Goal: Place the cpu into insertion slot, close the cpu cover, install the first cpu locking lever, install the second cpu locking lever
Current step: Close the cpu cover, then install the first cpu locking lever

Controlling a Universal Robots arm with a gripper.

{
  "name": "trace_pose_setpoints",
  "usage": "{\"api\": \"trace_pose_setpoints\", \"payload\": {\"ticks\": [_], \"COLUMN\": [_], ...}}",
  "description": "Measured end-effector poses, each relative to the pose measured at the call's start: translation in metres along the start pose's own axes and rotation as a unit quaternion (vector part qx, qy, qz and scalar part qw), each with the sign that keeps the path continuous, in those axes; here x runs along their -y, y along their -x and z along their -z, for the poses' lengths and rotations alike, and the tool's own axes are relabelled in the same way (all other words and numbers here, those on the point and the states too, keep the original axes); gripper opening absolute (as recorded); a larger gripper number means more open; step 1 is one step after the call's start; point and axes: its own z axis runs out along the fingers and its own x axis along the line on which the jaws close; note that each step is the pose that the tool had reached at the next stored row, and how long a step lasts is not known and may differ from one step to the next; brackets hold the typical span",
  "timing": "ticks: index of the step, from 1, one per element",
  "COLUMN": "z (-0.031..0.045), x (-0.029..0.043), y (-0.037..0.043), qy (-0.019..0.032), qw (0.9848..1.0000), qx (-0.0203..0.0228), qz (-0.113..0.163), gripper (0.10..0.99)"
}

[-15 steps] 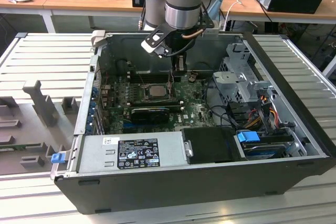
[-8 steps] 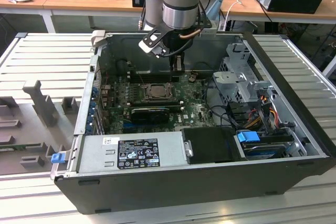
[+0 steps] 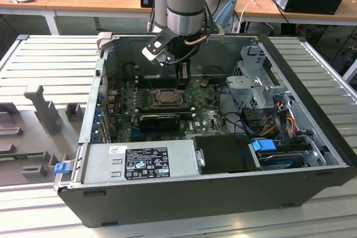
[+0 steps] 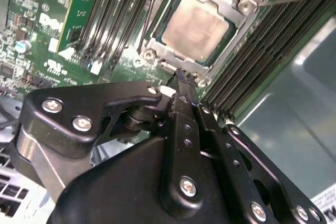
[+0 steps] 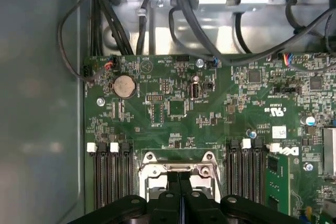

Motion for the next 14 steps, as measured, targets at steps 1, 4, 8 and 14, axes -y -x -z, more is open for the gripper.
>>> {"api": "trace_pose_setpoints", "payload": {"ticks": [1,4,8,14], "z": [-0.0012,-0.0022,-0.0021,-0.0018], "x": [0.0028,0.0189,0.0256,0.0304], "y": [0.0002,0.0005,0.0007,0.0008], "qy": [-0.0001,0.0000,-0.0001,-0.0001], "qw": [1.0000,1.0000,1.0000,1.0000], "qx": [-0.0001,-0.0007,-0.0007,-0.0006], "qz": [0.001,0.002,0.002,0.002], "gripper": [0.106,0.106,0.106,0.106]}}
